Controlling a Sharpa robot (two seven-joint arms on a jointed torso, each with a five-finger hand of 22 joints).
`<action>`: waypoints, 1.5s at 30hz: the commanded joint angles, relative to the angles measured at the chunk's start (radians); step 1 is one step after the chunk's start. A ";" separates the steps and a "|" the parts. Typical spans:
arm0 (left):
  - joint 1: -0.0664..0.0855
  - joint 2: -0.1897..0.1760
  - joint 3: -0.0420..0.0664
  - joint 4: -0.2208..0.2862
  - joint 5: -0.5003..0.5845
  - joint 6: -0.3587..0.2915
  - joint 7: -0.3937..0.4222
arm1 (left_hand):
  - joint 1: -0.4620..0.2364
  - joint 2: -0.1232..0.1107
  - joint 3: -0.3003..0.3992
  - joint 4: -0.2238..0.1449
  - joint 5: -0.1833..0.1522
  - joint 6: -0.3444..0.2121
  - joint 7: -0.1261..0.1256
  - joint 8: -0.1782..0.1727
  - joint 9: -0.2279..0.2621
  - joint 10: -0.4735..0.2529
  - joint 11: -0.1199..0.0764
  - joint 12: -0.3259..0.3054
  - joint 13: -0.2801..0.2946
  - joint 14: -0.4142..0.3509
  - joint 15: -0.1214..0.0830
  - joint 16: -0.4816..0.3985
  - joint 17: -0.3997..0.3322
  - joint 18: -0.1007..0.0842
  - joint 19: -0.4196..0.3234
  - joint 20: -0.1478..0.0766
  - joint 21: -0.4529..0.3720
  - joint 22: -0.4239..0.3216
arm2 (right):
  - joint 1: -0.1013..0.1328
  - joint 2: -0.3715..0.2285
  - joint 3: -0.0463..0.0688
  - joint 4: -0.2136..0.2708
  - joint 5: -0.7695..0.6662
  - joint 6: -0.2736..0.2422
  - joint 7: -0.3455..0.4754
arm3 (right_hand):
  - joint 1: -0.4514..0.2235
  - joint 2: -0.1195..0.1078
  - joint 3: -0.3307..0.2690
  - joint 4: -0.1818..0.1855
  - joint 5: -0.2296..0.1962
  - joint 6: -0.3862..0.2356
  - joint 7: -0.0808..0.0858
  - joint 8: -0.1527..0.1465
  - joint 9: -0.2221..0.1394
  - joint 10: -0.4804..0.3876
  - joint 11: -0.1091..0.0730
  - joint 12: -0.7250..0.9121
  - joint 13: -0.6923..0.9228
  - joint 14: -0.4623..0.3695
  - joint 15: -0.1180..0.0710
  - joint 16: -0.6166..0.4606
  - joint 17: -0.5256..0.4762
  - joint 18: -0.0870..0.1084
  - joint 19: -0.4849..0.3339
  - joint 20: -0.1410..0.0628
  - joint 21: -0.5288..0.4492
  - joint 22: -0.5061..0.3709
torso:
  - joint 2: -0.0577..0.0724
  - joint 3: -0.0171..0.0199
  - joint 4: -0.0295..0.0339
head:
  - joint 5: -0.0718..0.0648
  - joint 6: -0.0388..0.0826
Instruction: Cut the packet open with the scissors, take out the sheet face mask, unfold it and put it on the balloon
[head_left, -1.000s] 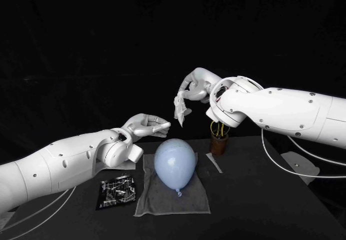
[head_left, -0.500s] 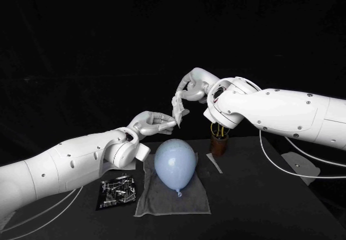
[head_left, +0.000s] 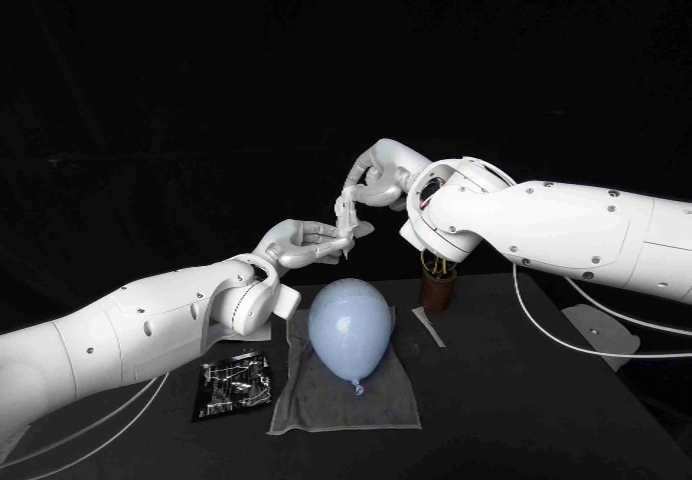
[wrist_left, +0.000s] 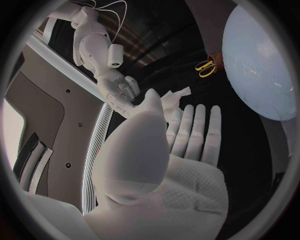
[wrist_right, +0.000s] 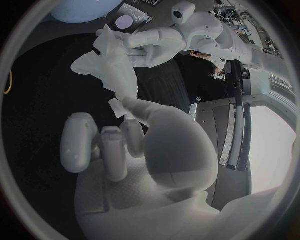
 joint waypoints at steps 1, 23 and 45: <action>0.001 0.004 0.002 0.003 -0.004 -0.008 0.002 | 0.007 0.002 -0.008 0.001 0.001 0.007 0.003 -0.001 -0.002 -0.002 0.002 -0.009 -0.001 0.005 0.000 -0.007 0.002 0.020 0.008 0.002 -0.007 0.000 | 0.000 0.007 0.001 -0.005 -0.015 -0.002 -0.001 | -0.007 0.004 0.007 0.000 0.004 0.006 -0.001 0.003 0.026 0.007 0.001 0.004 0.004 0.106 -0.005 0.004 0.263 -0.009 0.007 0.001 0.006 0.171 | 0.000 -0.0004 0.0002 | 0.000 -0.001; 0.001 0.000 0.005 0.009 0.002 -0.038 0.032 | 0.238 0.167 0.157 -0.030 0.002 0.266 -0.052 0.065 0.002 0.233 -0.043 0.004 0.003 0.100 -0.065 0.130 0.081 0.062 0.095 -0.005 0.025 0.015 | -0.010 0.019 0.001 -0.034 -0.019 0.029 -0.009 | -0.007 0.004 0.007 0.000 0.004 0.006 -0.001 0.003 0.026 0.007 0.001 0.004 0.004 0.106 -0.005 0.004 0.263 -0.009 0.007 0.001 0.006 0.171 | 0.000 0.0000 -0.0014 | 0.002 -0.006; 0.153 -0.075 0.017 -0.018 -0.238 0.208 -0.162 | 0.041 0.005 0.569 -0.083 -0.002 0.235 -0.041 0.101 0.132 0.191 -0.073 0.225 0.157 0.023 -0.098 0.456 0.223 0.052 0.112 -0.041 0.155 0.113 | -0.012 -0.082 -0.009 0.007 -0.197 0.241 0.014 | -0.012 0.001 0.010 -0.002 0.003 0.005 0.000 0.001 0.026 0.005 0.001 0.000 0.000 0.106 -0.006 0.004 0.263 -0.009 0.007 0.001 0.005 0.171 | -0.001 0.0020 -0.0008 | 0.012 -0.015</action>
